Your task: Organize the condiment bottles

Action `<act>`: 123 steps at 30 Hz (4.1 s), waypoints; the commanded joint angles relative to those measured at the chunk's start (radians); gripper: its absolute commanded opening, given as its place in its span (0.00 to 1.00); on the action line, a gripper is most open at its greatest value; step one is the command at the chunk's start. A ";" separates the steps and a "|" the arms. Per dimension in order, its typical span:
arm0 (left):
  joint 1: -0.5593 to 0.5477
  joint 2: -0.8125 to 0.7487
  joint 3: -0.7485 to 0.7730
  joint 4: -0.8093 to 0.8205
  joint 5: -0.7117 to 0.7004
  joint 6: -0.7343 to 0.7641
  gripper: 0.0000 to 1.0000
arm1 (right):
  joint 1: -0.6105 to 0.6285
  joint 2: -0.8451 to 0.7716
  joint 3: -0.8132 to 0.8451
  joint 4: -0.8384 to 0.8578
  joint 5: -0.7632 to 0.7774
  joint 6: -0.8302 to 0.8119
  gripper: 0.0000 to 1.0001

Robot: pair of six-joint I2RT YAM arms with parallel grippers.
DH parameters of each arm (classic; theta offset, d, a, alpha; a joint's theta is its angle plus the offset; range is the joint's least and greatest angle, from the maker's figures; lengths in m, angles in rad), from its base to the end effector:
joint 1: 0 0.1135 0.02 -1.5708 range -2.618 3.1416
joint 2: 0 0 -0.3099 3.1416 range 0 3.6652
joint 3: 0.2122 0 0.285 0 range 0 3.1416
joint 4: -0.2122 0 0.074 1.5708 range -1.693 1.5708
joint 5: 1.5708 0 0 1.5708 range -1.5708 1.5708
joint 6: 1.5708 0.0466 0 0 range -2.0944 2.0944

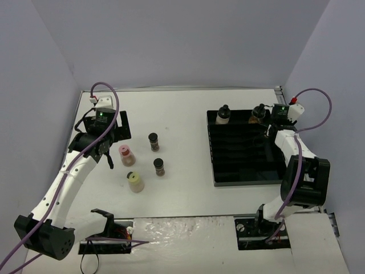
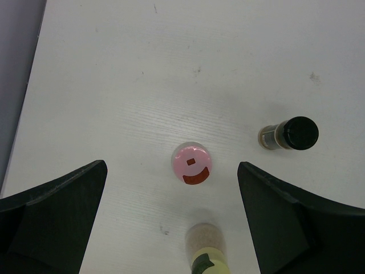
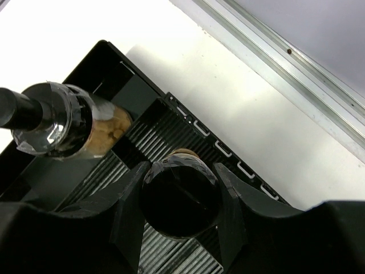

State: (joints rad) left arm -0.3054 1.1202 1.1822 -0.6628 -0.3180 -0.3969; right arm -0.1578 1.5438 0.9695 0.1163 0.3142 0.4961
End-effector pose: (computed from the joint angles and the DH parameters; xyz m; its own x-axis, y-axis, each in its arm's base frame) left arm 0.2494 -0.0634 0.4028 -0.5125 -0.2234 -0.8291 -0.1719 0.9727 -0.1559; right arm 0.3772 -0.0746 0.2700 -0.1826 0.4874 -0.8539 0.5801 0.7546 0.3068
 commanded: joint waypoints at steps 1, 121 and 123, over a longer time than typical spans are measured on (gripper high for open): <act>0.008 -0.008 0.020 0.058 -0.014 0.004 0.97 | -0.010 0.016 0.030 0.138 0.046 0.007 0.00; 0.031 -0.079 0.018 0.055 -0.105 -0.033 0.97 | 1.122 0.783 1.088 -0.457 0.000 -0.145 0.64; 0.031 -0.079 0.016 0.056 -0.105 -0.032 0.97 | 1.123 0.790 1.090 -0.456 0.008 -0.146 0.56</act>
State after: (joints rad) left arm -0.2842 1.0561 1.1793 -0.6529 -0.3988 -0.4236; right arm 0.9567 2.3358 2.0051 -0.3570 0.3001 0.3631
